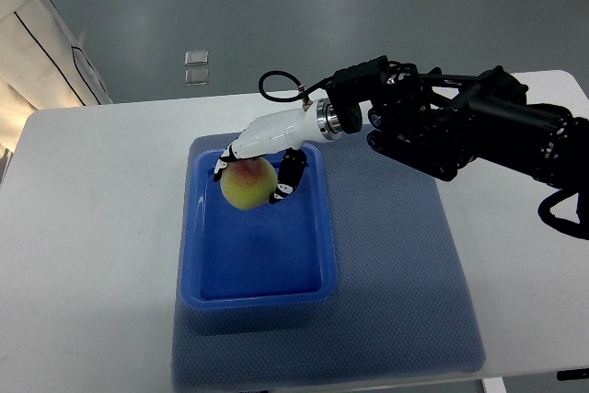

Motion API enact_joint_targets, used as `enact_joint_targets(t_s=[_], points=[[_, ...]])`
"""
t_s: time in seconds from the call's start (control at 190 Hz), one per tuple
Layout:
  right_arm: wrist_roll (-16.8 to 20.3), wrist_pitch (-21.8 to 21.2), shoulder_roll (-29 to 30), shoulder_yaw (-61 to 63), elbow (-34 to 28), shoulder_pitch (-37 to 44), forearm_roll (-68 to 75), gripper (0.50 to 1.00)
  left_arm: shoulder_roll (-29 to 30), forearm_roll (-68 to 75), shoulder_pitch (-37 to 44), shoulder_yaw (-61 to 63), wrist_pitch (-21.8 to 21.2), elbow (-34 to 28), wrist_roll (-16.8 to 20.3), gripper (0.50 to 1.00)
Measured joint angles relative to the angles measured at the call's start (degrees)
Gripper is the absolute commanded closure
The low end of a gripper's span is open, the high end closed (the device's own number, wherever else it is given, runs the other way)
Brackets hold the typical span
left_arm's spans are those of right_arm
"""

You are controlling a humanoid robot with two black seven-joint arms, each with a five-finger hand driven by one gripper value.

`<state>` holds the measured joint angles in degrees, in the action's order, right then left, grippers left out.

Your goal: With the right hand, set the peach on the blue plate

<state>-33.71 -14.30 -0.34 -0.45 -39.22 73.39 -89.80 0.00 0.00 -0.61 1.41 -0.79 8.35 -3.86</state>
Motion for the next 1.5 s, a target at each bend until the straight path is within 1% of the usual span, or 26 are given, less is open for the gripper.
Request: enact_joint_targets(t_s=[0.09,0.137,0.322,0.332,0.369,0.449,0.47,0.475,0.522,0.549,0.602,0.66,1.161,1.33,1.499], points=[[0.41,0.14,0.28,-0.19,0.48,-1.47,-0.41,0.746,0.0,0.0,-0.01,0.0,0.0,0.0,0.0,0.5],[0.54,0.34,0.3,-0.25,0.88,-2.24,-0.51,0.732,0.0,0.0,0.0,0.0,0.0,0.0,0.0,0.5],[0.91,0.84,0.34,-0.37,1.67,-4.74,-0.71,0.72,0.0,0.01,-0.02,0.0,0.0,0.0,-0.02,0.5],[0.92,0.88,0.34,-0.37,1.69,-4.78,-0.71,0.697,0.0,0.01,-0.01,0.0,0.0,0.0,-0.02,0.5],[0.96,1.06,0.34,-0.37,1.75,-4.86,-0.72,0.681,0.0,0.01,0.0,0.0,0.0,0.0,-0.02,0.5],[1.0,2.2,0.34,-0.34,1.89,-5.25,-0.72,0.668,0.0,0.01,0.0,0.0,0.0,0.0,-0.02,0.5],[1.01,2.6,0.34,-0.33,1.95,-5.4,-0.73,0.654,0.0,0.01,0.0,0.0,0.0,0.0,-0.02,0.5],[1.01,2.67,0.34,-0.33,1.96,-5.43,-0.73,0.644,0.0,0.01,0.0,0.0,0.0,0.0,-0.02,0.5],[1.01,3.22,0.34,-0.29,2.04,-5.64,-0.73,0.626,0.0,0.01,-0.01,0.0,0.0,0.0,-0.02,0.5],[1.01,3.42,0.34,-0.27,2.08,-5.74,-0.72,0.603,0.0,0.01,-0.01,0.0,0.0,0.0,-0.02,0.5],[1.01,3.64,0.34,-0.26,2.11,-5.91,-0.67,0.599,0.0,0.01,-0.01,0.0,0.0,0.0,-0.02,0.5],[1.01,3.71,0.34,-0.21,2.13,-6.05,-0.46,0.574,0.0,0.01,0.0,0.0,0.0,0.0,-0.02,0.5],[0.83,3.2,0.25,1.77,2.04,-5.83,2.44,0.57,0.0,0.01,-0.01,0.0,0.0,0.0,-0.02,0.5],[0.82,2.99,-3.1,7.14,2.12,-6.9,12.03,0.57,0.0,0.01,-0.02,0.0,0.0,0.0,-0.02,0.5],[0.82,2.91,-7.19,11.15,2.34,-10.45,23.91,0.57,0.0,0.01,0.0,0.0,0.0,0.0,-0.02,0.5]])
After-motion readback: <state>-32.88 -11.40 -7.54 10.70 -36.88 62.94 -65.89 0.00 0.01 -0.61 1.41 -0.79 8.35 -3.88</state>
